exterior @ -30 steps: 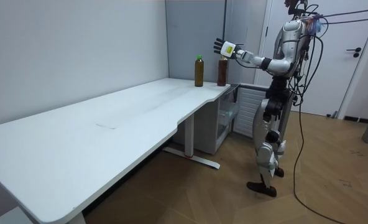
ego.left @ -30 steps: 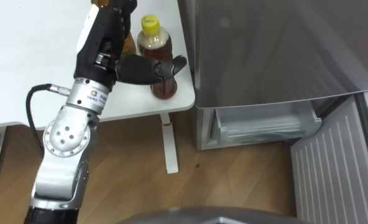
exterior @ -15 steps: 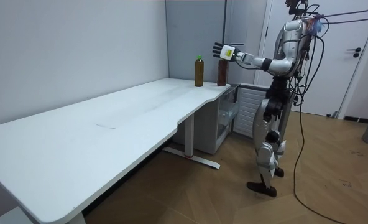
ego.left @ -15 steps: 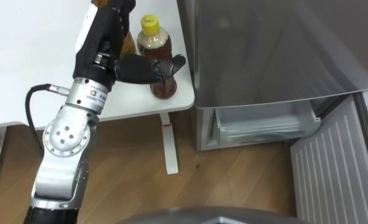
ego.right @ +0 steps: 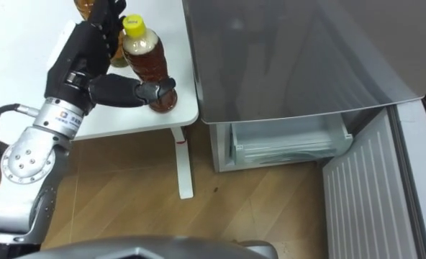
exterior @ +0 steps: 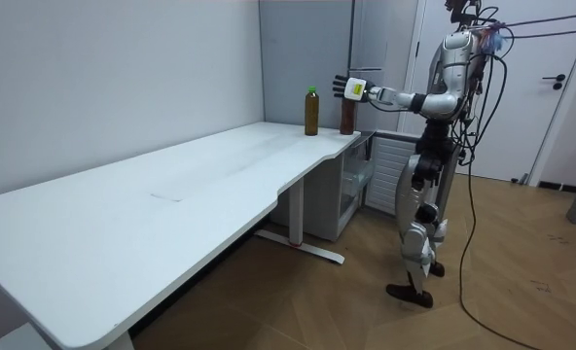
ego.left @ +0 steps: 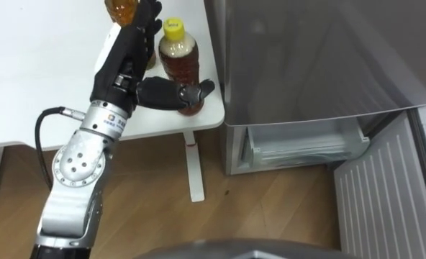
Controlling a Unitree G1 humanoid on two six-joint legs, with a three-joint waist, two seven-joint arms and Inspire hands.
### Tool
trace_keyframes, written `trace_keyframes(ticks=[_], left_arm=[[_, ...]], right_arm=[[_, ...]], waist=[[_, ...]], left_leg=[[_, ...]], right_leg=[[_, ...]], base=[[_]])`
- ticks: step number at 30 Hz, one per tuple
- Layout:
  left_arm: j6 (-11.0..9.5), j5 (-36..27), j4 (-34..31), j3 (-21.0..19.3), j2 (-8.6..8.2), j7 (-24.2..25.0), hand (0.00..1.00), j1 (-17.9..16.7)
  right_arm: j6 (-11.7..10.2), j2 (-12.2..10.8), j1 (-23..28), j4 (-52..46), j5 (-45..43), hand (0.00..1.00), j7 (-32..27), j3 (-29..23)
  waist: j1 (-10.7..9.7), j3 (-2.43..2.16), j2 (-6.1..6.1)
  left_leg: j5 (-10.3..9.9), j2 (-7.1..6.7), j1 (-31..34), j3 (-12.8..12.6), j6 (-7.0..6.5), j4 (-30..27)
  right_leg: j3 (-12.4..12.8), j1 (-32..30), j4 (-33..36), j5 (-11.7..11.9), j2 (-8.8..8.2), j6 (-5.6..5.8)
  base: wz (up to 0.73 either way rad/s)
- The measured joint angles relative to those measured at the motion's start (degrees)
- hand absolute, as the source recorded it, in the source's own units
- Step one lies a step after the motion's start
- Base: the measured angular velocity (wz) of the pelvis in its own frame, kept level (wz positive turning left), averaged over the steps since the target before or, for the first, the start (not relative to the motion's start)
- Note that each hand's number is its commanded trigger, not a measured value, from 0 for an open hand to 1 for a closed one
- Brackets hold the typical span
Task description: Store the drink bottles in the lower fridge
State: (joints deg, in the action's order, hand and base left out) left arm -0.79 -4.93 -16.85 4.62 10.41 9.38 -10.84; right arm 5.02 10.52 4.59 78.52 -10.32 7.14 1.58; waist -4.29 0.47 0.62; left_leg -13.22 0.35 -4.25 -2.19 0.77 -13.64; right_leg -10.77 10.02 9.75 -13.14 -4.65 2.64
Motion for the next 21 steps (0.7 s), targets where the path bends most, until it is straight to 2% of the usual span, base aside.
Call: trace_keyframes(ticks=[17, 21], left_arm=[[0.36, -0.03, 1.98, -0.07, 0.0, 1.1, 0.0, 0.02], [0.42, -1.75, 1.97, -0.64, 0.0, 1.23, 0.0, 0.03]], right_arm=[[-0.03, -0.01, -0.08, -0.2, -0.01, 0.0, -0.02, -0.01], [-0.02, -0.01, 0.11, -0.28, -0.04, 0.0, -0.02, -0.63]], waist=[[0.13, 0.04, 0.37], [-0.23, -0.07, 0.17]], left_leg=[[0.0, 0.02, -0.14, -0.6, 0.0, 0.04], [0.0, 0.06, -0.34, -0.7, 0.0, -0.01]], right_leg=[[1.11, -0.12, -0.16, -0.09, 0.0, 0.07], [0.88, 0.02, -0.02, -0.08, -0.01, 0.07]], base=[[-0.02], [0.0]])
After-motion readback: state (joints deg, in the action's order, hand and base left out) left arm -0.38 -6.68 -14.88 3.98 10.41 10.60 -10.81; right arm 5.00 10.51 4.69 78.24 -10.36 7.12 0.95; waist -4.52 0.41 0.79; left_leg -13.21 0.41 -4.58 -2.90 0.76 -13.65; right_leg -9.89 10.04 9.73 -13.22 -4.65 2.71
